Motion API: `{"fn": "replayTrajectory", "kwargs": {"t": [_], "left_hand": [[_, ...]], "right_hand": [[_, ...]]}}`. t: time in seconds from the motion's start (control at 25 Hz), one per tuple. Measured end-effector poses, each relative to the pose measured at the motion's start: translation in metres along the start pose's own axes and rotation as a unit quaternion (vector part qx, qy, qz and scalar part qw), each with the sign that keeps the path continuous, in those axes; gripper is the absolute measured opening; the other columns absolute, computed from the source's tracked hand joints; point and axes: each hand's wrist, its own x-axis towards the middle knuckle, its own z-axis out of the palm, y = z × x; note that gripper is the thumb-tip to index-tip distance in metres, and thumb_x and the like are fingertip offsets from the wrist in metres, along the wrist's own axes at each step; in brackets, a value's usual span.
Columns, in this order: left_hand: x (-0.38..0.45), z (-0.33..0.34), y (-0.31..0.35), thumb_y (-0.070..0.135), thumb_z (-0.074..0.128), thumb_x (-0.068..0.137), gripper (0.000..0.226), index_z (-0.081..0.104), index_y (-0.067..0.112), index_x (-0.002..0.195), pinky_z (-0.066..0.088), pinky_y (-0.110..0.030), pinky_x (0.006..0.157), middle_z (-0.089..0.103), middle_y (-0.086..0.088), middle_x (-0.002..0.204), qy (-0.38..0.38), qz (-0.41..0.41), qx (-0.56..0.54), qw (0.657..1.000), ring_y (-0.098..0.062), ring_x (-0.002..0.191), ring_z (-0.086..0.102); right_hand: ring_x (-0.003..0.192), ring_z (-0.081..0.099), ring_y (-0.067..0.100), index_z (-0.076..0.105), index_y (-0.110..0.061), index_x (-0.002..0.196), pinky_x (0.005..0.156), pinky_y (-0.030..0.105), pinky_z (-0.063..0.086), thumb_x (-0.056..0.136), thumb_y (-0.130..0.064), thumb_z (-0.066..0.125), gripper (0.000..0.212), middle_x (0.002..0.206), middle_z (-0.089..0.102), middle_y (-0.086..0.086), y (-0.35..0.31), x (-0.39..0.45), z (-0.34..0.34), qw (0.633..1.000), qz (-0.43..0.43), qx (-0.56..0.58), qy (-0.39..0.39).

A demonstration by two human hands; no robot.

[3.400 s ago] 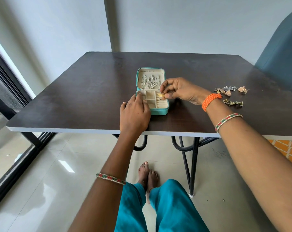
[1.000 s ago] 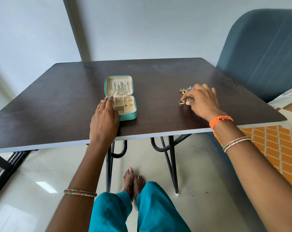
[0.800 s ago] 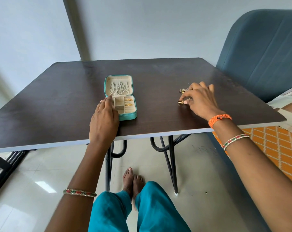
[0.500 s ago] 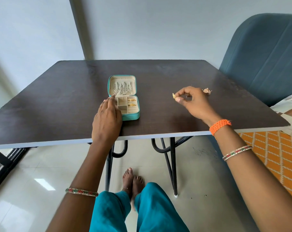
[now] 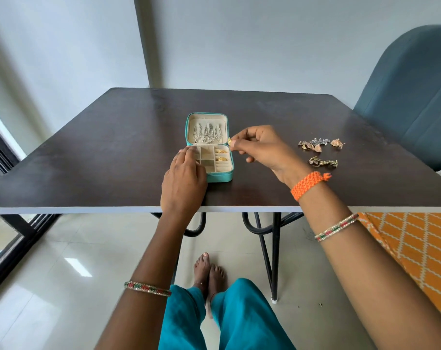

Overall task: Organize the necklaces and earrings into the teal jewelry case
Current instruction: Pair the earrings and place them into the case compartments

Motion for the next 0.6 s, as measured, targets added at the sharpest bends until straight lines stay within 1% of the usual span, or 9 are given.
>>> {"fn": "replayTrajectory", "kwargs": {"t": [0.08, 0.12, 0.16, 0.24, 0.32, 0.36, 0.4, 0.48, 0.6], "left_hand": [[-0.001, 0.0, 0.001, 0.021, 0.033, 0.096, 0.037, 0.046, 0.015, 0.13, 0.048, -0.041, 0.088, 0.042, 0.0, 0.145, 0.001, -0.004, -0.008, 1.0, -0.024, 0.118, 0.053], [-0.002, 0.0, 0.001, 0.021, 0.034, 0.096, 0.036, 0.047, 0.015, 0.128, 0.048, -0.041, 0.086, 0.043, 0.001, 0.145, 0.002, -0.003, -0.01, 1.0, -0.025, 0.113, 0.055], [-0.002, -0.001, 0.001, 0.02, 0.034, 0.095, 0.036, 0.048, 0.015, 0.128, 0.049, -0.041, 0.084, 0.044, 0.002, 0.144, 0.003, 0.0, -0.012, 1.0, -0.026, 0.11, 0.057], [-0.003, -0.001, 0.0, 0.02, 0.035, 0.095, 0.036, 0.048, 0.014, 0.127, 0.049, -0.04, 0.083, 0.045, 0.002, 0.143, 0.006, 0.004, -0.014, 1.0, -0.025, 0.108, 0.057], [-0.002, 0.0, -0.001, 0.021, 0.035, 0.095, 0.036, 0.049, 0.014, 0.127, 0.051, -0.039, 0.081, 0.046, 0.002, 0.142, 0.01, -0.001, -0.021, 1.0, -0.024, 0.108, 0.058], [-0.002, 0.0, -0.001, 0.021, 0.035, 0.095, 0.035, 0.049, 0.014, 0.127, 0.052, -0.039, 0.081, 0.046, 0.002, 0.142, 0.01, -0.002, -0.025, 1.0, -0.023, 0.108, 0.058], [-0.002, 0.0, -0.001, 0.021, 0.036, 0.095, 0.035, 0.048, 0.015, 0.127, 0.053, -0.039, 0.08, 0.047, 0.002, 0.141, 0.01, -0.002, -0.028, 1.0, -0.023, 0.108, 0.059], [-0.002, 0.001, -0.001, 0.022, 0.036, 0.096, 0.035, 0.048, 0.015, 0.128, 0.054, -0.04, 0.08, 0.047, 0.001, 0.141, 0.012, 0.001, -0.031, 0.999, -0.022, 0.108, 0.059], [-0.003, 0.0, -0.001, 0.022, 0.036, 0.096, 0.036, 0.047, 0.015, 0.129, 0.054, -0.041, 0.081, 0.046, 0.001, 0.143, 0.014, 0.003, -0.033, 0.999, -0.022, 0.109, 0.059]], "right_hand": [[0.072, 0.053, 0.004, 0.069, -0.011, 0.086, 0.057, 0.013, 0.042, 0.087, -0.015, 0.065, 0.006, 0.084, 0.067, 0.001, 0.001, 0.006, 0.003, 0.998, 0.003, -0.052, -0.026], [0.072, 0.054, 0.004, 0.07, -0.007, 0.091, 0.059, 0.012, 0.042, 0.086, -0.015, 0.067, 0.01, 0.084, 0.066, 0.002, 0.001, 0.008, 0.004, 0.996, 0.01, -0.08, -0.039], [0.075, 0.054, 0.004, 0.07, -0.004, 0.094, 0.064, 0.014, 0.043, 0.085, -0.016, 0.068, 0.015, 0.084, 0.065, 0.001, 0.001, 0.01, 0.003, 0.993, 0.023, -0.107, -0.044], [0.083, 0.054, 0.007, 0.072, -0.006, 0.094, 0.074, 0.02, 0.04, 0.083, -0.014, 0.07, 0.013, 0.08, 0.064, -0.003, 0.0, 0.014, 0.002, 0.987, 0.054, -0.142, -0.05], [0.089, 0.051, 0.007, 0.071, -0.011, 0.09, 0.073, 0.02, 0.036, 0.084, -0.011, 0.068, 0.007, 0.081, 0.063, -0.006, -0.006, 0.015, 0.002, 0.982, 0.098, -0.139, -0.078], [0.093, 0.05, 0.008, 0.07, -0.013, 0.09, 0.075, 0.021, 0.035, 0.084, -0.009, 0.067, 0.007, 0.085, 0.064, -0.005, -0.009, 0.015, 0.002, 0.979, 0.116, -0.141, -0.096], [0.098, 0.049, 0.01, 0.07, -0.013, 0.089, 0.082, 0.022, 0.032, 0.084, -0.007, 0.066, 0.009, 0.091, 0.064, -0.003, -0.01, 0.017, 0.003, 0.975, 0.126, -0.15, -0.107], [0.106, 0.047, 0.013, 0.071, -0.012, 0.091, 0.091, 0.024, 0.028, 0.083, -0.006, 0.067, 0.011, 0.104, 0.064, 0.002, -0.01, 0.021, 0.004, 0.97, 0.137, -0.168, -0.113], [0.114, 0.045, 0.016, 0.07, -0.008, 0.105, 0.093, 0.026, 0.026, 0.081, -0.009, 0.068, 0.024, 0.119, 0.063, 0.004, -0.006, 0.029, 0.009, 0.968, 0.164, -0.164, -0.098]]}}
